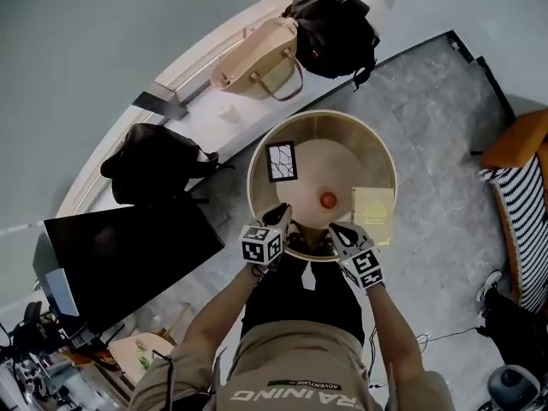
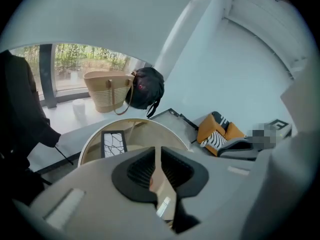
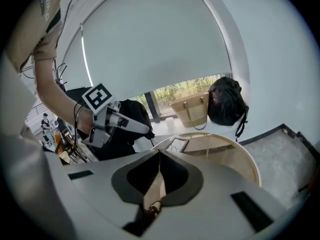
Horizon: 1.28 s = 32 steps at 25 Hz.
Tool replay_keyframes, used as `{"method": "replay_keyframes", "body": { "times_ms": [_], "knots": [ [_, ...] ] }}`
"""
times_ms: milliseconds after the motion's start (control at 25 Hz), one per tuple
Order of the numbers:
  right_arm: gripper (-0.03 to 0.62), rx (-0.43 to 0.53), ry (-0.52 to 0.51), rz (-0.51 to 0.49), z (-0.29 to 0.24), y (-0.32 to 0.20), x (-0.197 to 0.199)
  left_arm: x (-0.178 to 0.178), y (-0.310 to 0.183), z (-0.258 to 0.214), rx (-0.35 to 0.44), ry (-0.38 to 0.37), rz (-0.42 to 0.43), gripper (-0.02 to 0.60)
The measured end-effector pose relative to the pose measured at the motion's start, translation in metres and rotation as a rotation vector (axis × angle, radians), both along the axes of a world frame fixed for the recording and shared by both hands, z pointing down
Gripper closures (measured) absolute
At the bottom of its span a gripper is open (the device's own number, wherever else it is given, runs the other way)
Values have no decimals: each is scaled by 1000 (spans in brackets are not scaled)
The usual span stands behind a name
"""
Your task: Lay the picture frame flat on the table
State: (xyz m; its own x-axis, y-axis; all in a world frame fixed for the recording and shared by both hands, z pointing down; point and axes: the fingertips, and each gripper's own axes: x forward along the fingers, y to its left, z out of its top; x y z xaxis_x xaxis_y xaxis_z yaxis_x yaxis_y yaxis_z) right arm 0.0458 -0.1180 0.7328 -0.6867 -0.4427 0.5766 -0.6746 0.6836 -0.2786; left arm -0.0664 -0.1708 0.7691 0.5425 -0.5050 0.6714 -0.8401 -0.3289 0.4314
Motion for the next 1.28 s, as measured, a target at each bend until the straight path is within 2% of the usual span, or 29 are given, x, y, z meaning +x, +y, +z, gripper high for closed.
{"method": "replay_keyframes", "body": {
  "times_ms": [80,240,440,560,680,800,1040,1280],
  "knots": [
    [586,40,-2,7,-20,-6,7,13,5,-26,34,10,33,569],
    [586,67,-17,61,-66,2,25,34,39,-77,40,97,57,574],
    [586,133,-29,103,-121,6,34,40,65,-123,115,66,152,574],
    [586,192,-42,89,-146,3,31,40,66,-143,135,107,171,574],
    [586,252,-30,55,-173,2,27,37,59,-169,181,108,177,574],
    [586,317,-38,66,-204,-7,31,38,35,-207,277,106,173,574],
    [586,449,-40,105,-266,-35,34,32,-14,-295,532,73,159,574],
    [586,607,-45,119,-335,-66,33,22,-44,-349,671,52,84,574]
  ]
}}
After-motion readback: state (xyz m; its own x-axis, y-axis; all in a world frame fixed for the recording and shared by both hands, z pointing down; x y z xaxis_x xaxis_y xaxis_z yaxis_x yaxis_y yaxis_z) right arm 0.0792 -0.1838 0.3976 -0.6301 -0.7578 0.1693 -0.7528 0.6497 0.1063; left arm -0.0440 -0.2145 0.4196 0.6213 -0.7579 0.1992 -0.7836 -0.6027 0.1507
